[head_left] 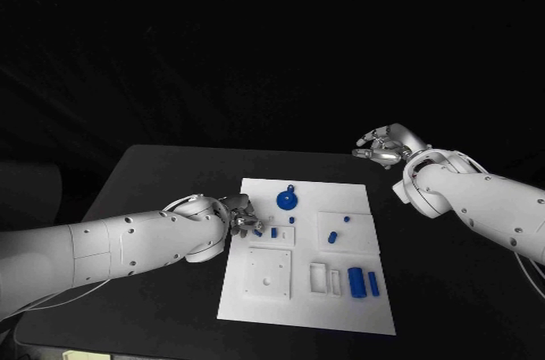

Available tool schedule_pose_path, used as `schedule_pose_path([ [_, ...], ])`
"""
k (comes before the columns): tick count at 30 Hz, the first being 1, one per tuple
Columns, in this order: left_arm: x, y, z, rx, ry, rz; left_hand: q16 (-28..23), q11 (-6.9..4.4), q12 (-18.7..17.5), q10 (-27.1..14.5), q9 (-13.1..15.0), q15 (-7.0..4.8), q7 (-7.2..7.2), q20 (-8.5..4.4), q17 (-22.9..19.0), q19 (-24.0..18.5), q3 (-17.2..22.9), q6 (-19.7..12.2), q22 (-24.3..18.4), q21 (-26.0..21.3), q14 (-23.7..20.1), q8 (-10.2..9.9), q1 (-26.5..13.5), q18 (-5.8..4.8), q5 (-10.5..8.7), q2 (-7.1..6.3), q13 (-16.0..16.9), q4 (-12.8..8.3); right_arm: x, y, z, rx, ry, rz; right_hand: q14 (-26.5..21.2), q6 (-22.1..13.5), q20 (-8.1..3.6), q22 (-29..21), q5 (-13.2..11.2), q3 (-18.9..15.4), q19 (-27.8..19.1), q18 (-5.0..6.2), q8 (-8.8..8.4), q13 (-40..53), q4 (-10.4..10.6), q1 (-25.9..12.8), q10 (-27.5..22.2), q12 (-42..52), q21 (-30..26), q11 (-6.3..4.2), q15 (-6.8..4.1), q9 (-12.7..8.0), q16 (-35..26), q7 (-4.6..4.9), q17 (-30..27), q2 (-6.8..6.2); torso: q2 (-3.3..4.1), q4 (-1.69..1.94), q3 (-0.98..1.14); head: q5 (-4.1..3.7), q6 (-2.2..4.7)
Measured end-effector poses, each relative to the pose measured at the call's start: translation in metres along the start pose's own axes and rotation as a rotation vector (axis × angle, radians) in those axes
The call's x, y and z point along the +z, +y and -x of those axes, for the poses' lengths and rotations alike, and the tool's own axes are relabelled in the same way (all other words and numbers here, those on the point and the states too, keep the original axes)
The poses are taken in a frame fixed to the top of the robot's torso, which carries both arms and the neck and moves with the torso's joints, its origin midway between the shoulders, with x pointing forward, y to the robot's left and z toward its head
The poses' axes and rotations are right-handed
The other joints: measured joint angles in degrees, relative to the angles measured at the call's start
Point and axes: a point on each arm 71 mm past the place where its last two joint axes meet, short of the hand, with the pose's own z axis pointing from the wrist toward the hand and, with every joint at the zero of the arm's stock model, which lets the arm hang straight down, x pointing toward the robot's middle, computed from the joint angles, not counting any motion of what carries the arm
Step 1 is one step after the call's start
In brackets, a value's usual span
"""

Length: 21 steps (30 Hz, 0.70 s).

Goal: Assemble the parts on the task board

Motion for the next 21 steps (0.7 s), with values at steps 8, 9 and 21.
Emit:
schedule_pose_path([
  [8,-0.0009,0.0014,0.0003,0.005,-0.003,0.001,0.65,0.00,0.67,0.00,-0.03,0.05,-0.02,-0.31,0.23,0.31,0.00,-0.01,0.01,0.67,0.06,0.76,0.00,0.00,-0.04,0.00,0.44,0.00,0.0001,0.0004,-0.0004,0.000,0.001,0.000,0.00,0.00,0.08,0.05,0.00,0.00,0.09,0.00,0.00,0.00,0.00,0.00,0.00,0.00,0.00,0.00,0.00,-0.01,0.00,0.00,0.00,0.00,0.04,-0.09,0.08,0.09,-0.12],
  [9,-0.0008,0.0013,0.0002,0.006,-0.003,0.001,0.65,0.00,0.67,0.00,-0.16,0.09,-0.02,-0.31,0.23,0.31,0.00,-0.01,0.03,0.67,0.10,0.87,0.00,0.00,0.03,0.00,0.49,0.00,0.0001,0.0004,-0.0005,0.000,0.001,0.000,0.00,0.00,0.08,0.05,0.00,0.00,0.09,0.00,0.00,0.00,0.00,0.00,0.00,0.00,0.00,0.00,0.00,-0.01,0.00,-0.01,0.00,0.00,0.04,-0.10,0.08,0.07,-0.13],
  [21,-0.0006,0.0003,-0.0003,0.015,-0.005,0.002,0.88,0.01,1.06,-0.01,-0.17,0.09,-0.10,-0.31,0.37,0.72,-0.03,-0.09,0.04,1.12,0.12,1.54,0.00,0.00,0.25,0.00,0.76,-0.04,0.0003,0.0007,-0.0009,0.001,0.002,0.000,0.00,0.00,0.09,0.04,0.00,0.00,0.09,0.00,0.00,-0.05,0.00,0.00,0.00,0.23,0.00,0.00,0.00,-0.01,0.00,-0.02,0.00,0.00,0.03,-0.07,0.05,0.01,-0.42],
])
